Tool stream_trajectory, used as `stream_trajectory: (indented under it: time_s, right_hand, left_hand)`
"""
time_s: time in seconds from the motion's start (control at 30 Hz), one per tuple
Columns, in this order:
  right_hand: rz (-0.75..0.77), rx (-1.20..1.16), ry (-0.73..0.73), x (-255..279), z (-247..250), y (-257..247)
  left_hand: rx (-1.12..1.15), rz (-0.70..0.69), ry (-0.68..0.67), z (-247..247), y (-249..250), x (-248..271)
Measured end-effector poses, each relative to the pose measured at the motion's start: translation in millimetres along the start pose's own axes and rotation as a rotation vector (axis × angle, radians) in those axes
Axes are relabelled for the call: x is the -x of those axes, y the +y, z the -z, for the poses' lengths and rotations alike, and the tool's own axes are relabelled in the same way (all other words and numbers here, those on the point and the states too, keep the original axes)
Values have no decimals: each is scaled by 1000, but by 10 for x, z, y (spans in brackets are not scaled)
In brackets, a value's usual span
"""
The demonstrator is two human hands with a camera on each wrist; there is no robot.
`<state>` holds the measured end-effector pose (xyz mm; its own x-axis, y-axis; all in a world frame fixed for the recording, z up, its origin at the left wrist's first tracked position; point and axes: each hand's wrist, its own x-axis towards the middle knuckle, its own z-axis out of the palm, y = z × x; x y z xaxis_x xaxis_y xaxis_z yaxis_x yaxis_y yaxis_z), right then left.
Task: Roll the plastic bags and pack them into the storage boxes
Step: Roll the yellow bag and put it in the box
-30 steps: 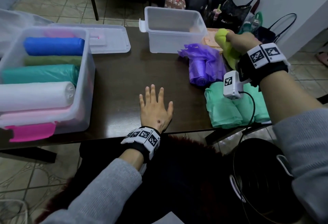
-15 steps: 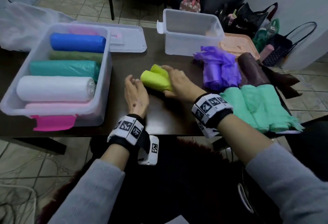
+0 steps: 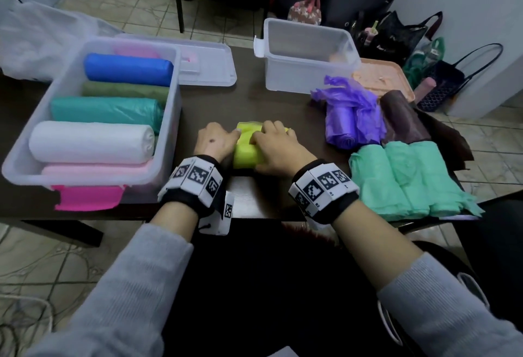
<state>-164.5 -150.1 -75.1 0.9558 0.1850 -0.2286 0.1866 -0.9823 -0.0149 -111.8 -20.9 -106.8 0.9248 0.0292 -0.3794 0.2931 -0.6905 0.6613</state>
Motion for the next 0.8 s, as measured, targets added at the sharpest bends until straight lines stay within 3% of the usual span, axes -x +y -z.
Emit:
stream_trajectory:
  time_s: [0.13,0.3,0.43,0.5,0.67,0.8]
  right_hand:
    - [9,-69,-38,115,-101,-65]
    - [30,-51,-171,204,-83,-24]
    - [50,-81,-227,229,-77,-19]
    - [70,-104,-234,244,-75,-28]
    - [120,-53,-156,275,-60,-34]
    - [109,-65,-161,282,-91,-33]
  left_hand:
    - [-89,-45,-180,39,179,-46]
    - [-201,-109,-251,50,247,-99]
    - [-23,-176,-323,73,287,-81]
    - [-15,-183,-286,99,307,-88]
    - [20,-164,-26,192,355,-118]
    - [39,-177,58,174,356,-83]
